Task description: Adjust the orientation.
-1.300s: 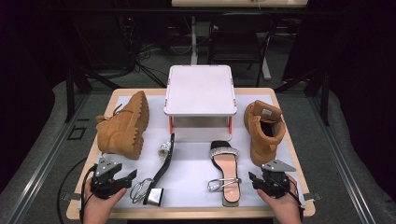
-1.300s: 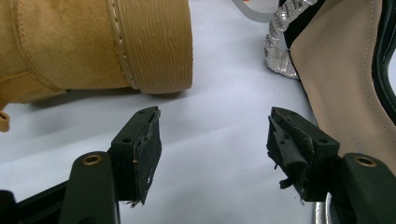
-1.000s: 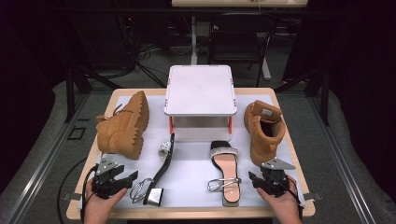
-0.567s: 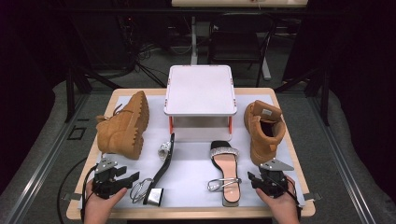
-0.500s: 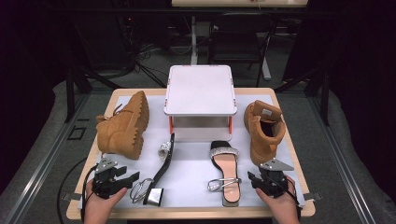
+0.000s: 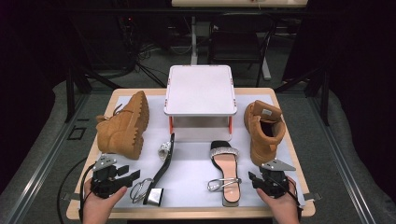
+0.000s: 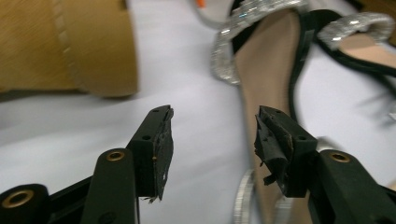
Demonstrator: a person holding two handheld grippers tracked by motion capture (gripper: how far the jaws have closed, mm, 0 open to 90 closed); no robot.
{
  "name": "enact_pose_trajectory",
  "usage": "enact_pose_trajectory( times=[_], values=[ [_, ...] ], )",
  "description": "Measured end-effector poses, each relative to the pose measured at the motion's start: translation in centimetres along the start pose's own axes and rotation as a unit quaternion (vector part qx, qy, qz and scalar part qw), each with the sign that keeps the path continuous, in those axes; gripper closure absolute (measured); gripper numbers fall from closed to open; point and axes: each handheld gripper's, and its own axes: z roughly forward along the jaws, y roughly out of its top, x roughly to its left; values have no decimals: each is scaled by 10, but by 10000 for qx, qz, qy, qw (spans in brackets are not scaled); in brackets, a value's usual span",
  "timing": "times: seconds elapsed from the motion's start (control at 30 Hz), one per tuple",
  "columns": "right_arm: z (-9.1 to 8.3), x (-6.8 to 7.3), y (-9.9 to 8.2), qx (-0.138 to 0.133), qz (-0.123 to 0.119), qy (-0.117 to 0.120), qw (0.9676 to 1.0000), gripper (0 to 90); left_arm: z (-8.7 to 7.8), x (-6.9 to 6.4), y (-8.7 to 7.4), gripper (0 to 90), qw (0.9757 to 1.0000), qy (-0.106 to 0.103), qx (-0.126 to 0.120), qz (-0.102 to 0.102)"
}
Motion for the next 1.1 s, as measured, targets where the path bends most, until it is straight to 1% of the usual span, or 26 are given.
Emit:
enact_pose_trajectory(
  times=[0.07, 0.13, 0.17, 0.2, 0.27, 0.33, 0.4, 0.43, 0.5, 0.57, 0.63, 0.77, 0.83, 0.87, 0.9, 1.07, 1.1],
  values=[
    [-1, 1, 1, 21, -22, -3, 10000, 508, -2, -9, 4, 474, 9999, -103, 61, 104],
    [-1, 3, 1, 14, -31, -12, 10000, 508, -2, -15, 6, 477, 9996, -189, 107, 180],
    [-1, 3, 1, 37, -54, -12, 10000, 509, -1, -17, 6, 478, 9997, -170, 67, 190],
    [-1, 3, 1, 35, -52, -8, 10000, 509, -1, -20, 8, 478, 9995, -200, 91, 235],
    [-1, 3, 1, 27, -44, -27, 10000, 510, 0, -23, 10, 478, 9992, -280, 74, 273],
    [-1, 2, 1, 12, -26, -5, 10000, 510, 0, -26, 13, 478, 9991, -287, 82, 307],
    [-2, 2, 1, 11, -5, -16, 10000, 510, 1, -29, 14, 502, 9988, -337, 71, 340],
    [-1, 1, 1, 15, -18, 0, 10000, 510, 2, -31, 14, 507, 9985, -408, 110, 349],
    [-1, 1, 1, 33, -2, 1, 10000, 510, 6, -33, 13, 527, 9982, -465, 165, 354],
    [-1, 1, 1, 33, -4, 3, 10000, 510, 10, -35, 10, 546, 9979, -460, 244, 374],
    [-2, 1, 0, 31, -23, -15, 10000, 511, 13, -36, 8, 571, 9973, -473, 348, 438],
    [-2, 0, 0, 10, 13, -22, 10000, 511, 17, -41, 3, 599, 9969, -348, 446, 544],
    [-2, 0, 0, 13, 30, -11, 10000, 511, 16, -40, 3, 616, 9963, -413, 503, 563],
    [-2, -1, 0, 1, 30, -13, 10000, 511, 17, -41, 2, 625, 9966, -405, 467, 537],
    [-2, -1, 0, 16, 19, -43, 10000, 511, 16, -40, 2, 629, 9965, -415, 472, 547],
    [-1, -1, 0, 16, 37, -9, 10000, 511, 14, -37, 0, 686, 9967, -469, 437, 498],
    [-2, -1, 0, 12, 40, -17, 10000, 511, 14, -36, 1, 693, 9964, -506, 465, 500]
  ],
)
